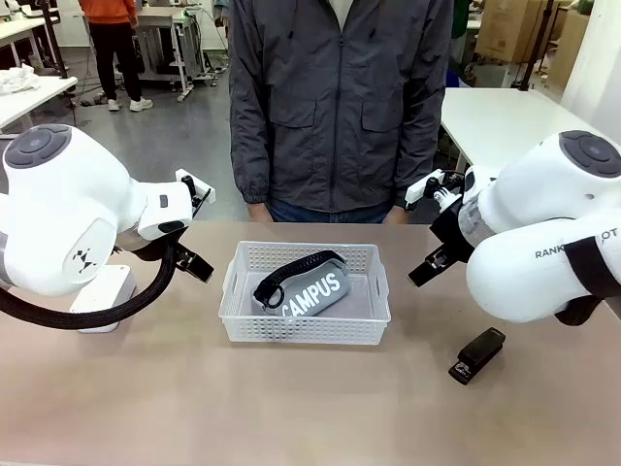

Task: Efficiently arrange items inside the basket to fit them all.
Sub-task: Pick up the Digital clock and place it inside the Organizing basket.

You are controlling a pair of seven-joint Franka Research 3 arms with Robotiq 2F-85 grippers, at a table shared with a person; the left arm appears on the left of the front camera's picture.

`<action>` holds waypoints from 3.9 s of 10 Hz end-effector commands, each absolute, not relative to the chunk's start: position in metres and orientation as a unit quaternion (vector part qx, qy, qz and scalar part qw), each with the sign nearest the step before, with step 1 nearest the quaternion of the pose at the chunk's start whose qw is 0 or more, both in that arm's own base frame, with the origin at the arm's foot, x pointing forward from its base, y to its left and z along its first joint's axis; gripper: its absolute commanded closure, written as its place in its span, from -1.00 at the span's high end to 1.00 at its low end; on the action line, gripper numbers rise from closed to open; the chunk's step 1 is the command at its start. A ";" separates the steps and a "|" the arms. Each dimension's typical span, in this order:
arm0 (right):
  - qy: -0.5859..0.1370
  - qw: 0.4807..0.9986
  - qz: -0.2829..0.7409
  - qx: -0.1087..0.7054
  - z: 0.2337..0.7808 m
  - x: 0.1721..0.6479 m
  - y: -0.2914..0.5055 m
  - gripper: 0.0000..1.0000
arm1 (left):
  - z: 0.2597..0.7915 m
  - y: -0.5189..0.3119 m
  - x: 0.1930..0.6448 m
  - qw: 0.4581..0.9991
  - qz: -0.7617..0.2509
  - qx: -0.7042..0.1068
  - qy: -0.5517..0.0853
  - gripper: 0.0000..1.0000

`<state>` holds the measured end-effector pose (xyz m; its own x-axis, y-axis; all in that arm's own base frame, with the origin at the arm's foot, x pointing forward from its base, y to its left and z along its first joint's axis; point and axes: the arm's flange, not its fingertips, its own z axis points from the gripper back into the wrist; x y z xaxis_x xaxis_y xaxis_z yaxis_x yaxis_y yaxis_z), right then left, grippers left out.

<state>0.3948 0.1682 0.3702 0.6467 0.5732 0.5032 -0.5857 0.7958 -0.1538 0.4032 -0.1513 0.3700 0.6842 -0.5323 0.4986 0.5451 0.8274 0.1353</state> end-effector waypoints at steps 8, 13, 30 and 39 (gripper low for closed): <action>-0.242 0.916 0.319 0.008 0.373 0.393 0.164 1.00 | 0.375 -0.150 0.398 0.913 -0.317 -0.048 -0.253 1.00; -0.131 0.946 0.123 0.271 0.472 0.360 0.108 1.00 | 0.455 -0.111 0.352 0.935 -0.238 -0.240 -0.106 1.00; -0.263 0.750 -0.188 0.576 0.484 0.217 -0.227 1.00 | 0.477 0.219 0.242 0.769 0.106 -0.545 -0.317 1.00; -0.263 0.750 -0.188 0.576 0.484 0.217 -0.227 1.00 | 0.477 0.219 0.242 0.769 0.106 -0.545 -0.317 1.00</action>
<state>0.2161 -0.2264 0.4822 0.7975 -0.5831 0.1548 0.0120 0.2719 0.9622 0.2409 0.2170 0.4753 0.7861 0.5083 0.3517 0.1527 0.3916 -0.9074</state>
